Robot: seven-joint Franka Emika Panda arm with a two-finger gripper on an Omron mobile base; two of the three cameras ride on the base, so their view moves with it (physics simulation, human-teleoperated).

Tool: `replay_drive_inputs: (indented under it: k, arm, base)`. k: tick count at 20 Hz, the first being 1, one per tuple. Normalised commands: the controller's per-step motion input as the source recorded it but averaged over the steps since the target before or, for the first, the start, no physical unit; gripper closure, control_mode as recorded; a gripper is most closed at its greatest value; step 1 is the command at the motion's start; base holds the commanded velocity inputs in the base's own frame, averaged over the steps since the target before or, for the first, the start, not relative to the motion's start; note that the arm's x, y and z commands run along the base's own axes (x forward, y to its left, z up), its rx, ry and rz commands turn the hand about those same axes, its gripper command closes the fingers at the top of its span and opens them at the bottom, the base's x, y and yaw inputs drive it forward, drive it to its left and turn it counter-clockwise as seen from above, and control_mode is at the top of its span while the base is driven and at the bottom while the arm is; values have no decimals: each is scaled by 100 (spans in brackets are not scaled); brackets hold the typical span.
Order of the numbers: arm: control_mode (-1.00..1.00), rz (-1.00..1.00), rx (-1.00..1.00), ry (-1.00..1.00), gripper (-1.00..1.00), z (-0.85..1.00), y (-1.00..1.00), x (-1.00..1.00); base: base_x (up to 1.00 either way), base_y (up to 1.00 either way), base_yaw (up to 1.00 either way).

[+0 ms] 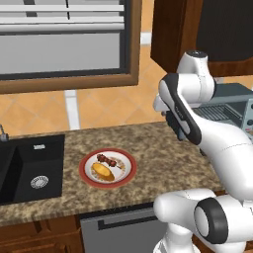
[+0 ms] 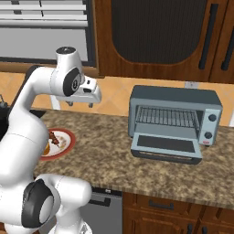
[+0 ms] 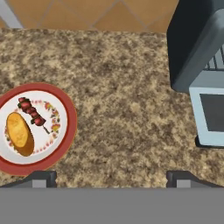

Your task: Pick up the kebab skewer and baguette bread, and place them inside the toaster oven. Close the toaster oven door and start by setting the timer.

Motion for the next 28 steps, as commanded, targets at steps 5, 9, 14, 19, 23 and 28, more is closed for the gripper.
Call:
replay_drive_inputs:
  k: [5, 9, 14, 19, 23, 28]
  arm:
    - [100, 0, 0, 0, -100, 0, 0, 0]
    - [-100, 0, 0, 0, -100, 0, 0, 0]
    - [-100, 0, 0, 0, -100, 0, 0, 0]
    - [-100, 3, 4, -4, -100, -7, -14, -20]
    - [-100, 18, 26, -30, -100, -24, -92, -68]
    - [-100, 33, 22, -36, -100, -20, -100, -4]
  base:
    - [0, 0, 0]
    - [0, 0, 0]
    - [0, 0, 0]
    - [0, 0, 0]
    - [0, 0, 0]
    - [0, 0, 0]
